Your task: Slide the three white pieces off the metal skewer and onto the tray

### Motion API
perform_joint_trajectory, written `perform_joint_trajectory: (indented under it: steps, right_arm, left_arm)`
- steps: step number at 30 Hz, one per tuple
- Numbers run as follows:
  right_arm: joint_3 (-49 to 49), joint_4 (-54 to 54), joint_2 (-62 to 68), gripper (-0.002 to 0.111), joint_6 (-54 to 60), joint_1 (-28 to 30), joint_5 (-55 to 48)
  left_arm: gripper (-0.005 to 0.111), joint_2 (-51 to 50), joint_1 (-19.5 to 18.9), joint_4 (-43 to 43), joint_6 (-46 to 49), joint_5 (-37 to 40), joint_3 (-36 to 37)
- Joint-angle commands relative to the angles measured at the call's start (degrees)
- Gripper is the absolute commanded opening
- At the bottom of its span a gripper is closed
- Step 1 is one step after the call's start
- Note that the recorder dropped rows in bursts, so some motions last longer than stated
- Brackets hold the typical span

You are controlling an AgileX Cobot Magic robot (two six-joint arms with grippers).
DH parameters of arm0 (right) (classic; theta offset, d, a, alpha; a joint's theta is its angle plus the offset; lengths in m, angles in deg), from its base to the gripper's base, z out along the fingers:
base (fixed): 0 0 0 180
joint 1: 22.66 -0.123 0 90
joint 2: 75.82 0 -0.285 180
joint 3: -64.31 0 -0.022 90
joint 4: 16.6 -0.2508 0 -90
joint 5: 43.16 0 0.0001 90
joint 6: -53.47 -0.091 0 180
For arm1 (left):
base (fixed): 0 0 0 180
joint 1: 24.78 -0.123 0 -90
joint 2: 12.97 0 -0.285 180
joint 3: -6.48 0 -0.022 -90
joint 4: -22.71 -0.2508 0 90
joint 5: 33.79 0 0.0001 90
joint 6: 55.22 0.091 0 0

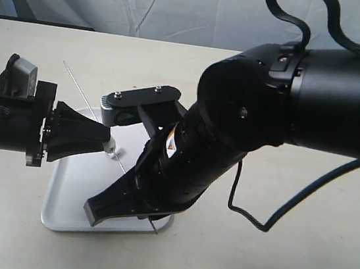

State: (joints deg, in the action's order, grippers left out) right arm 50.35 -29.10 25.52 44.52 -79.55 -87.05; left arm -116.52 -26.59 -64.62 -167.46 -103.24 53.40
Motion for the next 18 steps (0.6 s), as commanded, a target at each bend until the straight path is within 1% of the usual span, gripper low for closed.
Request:
perform_joint_trajectory:
  steps: [1,2,4,18]
  right_arm:
    - [0.0,-0.2,0.0,-0.001,0.3,0.2,0.7]
    - [0.0,-0.2,0.0,-0.001,0.3,0.2,0.7]
    - [0.0,-0.2,0.0,-0.001,0.3,0.2,0.2]
    - [-0.1,0.0,0.0,-0.001,0.3,0.2,-2.4]
  left_arm:
    - [0.011,0.5,0.2,0.4,0.3,-0.5,0.3]
    - [0.008,0.5,0.2,1.0,0.3,-0.5,0.3]
    - [0.006,0.5,0.2,2.6,0.3,-0.5,0.3]
    - [0.006,0.5,0.2,7.1,0.3,-0.5,-1.8]
